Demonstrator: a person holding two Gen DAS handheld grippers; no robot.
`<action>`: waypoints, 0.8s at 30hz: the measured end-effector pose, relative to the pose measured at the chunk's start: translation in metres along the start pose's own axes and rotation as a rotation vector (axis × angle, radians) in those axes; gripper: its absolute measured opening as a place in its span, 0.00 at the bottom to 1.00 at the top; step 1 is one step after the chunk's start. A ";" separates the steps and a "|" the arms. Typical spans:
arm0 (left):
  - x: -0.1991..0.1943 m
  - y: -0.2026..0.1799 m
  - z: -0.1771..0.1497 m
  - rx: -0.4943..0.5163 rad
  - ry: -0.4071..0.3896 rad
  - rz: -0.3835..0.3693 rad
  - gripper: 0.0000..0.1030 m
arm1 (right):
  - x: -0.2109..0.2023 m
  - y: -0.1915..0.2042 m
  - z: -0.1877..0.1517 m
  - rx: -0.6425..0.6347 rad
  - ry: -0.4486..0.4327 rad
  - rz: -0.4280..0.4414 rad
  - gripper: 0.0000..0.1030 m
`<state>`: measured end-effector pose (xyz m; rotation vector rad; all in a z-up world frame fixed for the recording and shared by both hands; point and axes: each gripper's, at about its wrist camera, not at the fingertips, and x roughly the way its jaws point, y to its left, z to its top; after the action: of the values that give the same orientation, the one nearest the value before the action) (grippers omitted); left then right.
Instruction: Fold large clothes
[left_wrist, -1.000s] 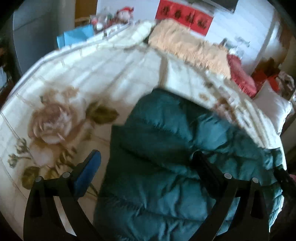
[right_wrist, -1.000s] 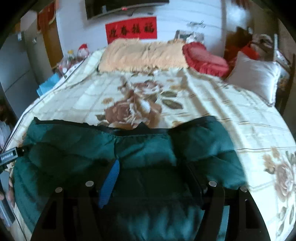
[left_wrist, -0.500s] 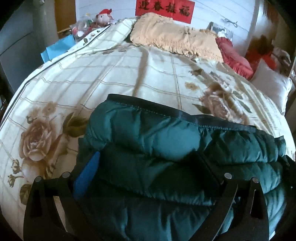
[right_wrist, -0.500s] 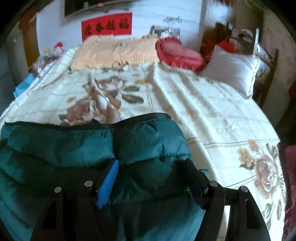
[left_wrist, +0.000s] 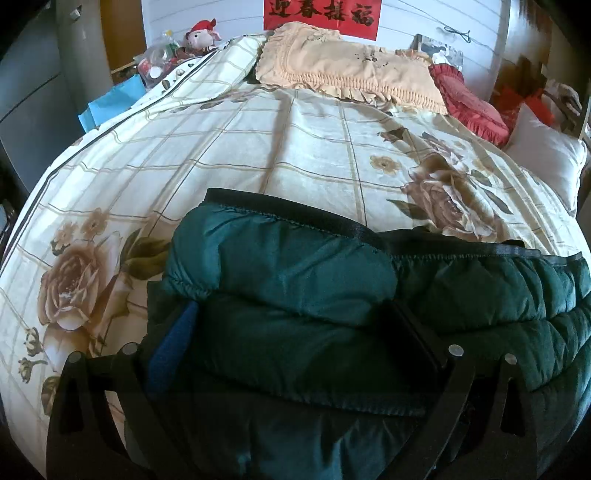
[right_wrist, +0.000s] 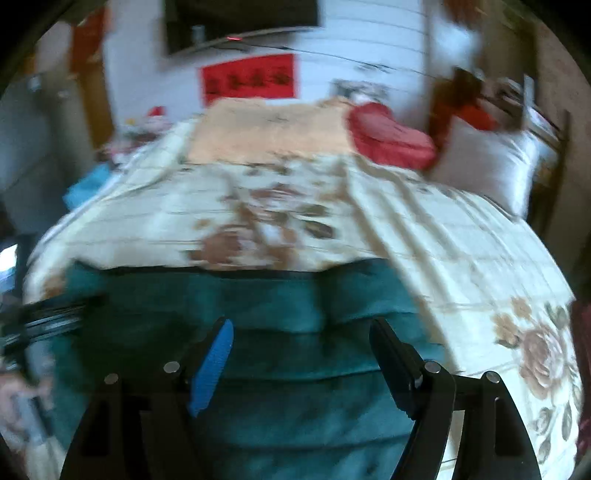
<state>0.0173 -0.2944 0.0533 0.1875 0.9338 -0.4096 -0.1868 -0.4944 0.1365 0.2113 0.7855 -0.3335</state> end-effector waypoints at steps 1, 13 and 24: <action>0.000 0.001 0.000 -0.001 -0.001 -0.001 0.98 | 0.001 0.013 0.000 -0.023 0.007 0.029 0.72; 0.001 -0.003 -0.001 0.010 -0.011 0.011 0.98 | 0.069 0.069 -0.023 -0.113 0.136 0.030 0.72; -0.041 0.004 -0.014 0.001 -0.095 -0.020 0.98 | -0.038 0.008 -0.051 -0.102 -0.009 -0.039 0.72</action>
<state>-0.0134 -0.2755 0.0785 0.1584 0.8422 -0.4340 -0.2424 -0.4628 0.1298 0.0988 0.7963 -0.3300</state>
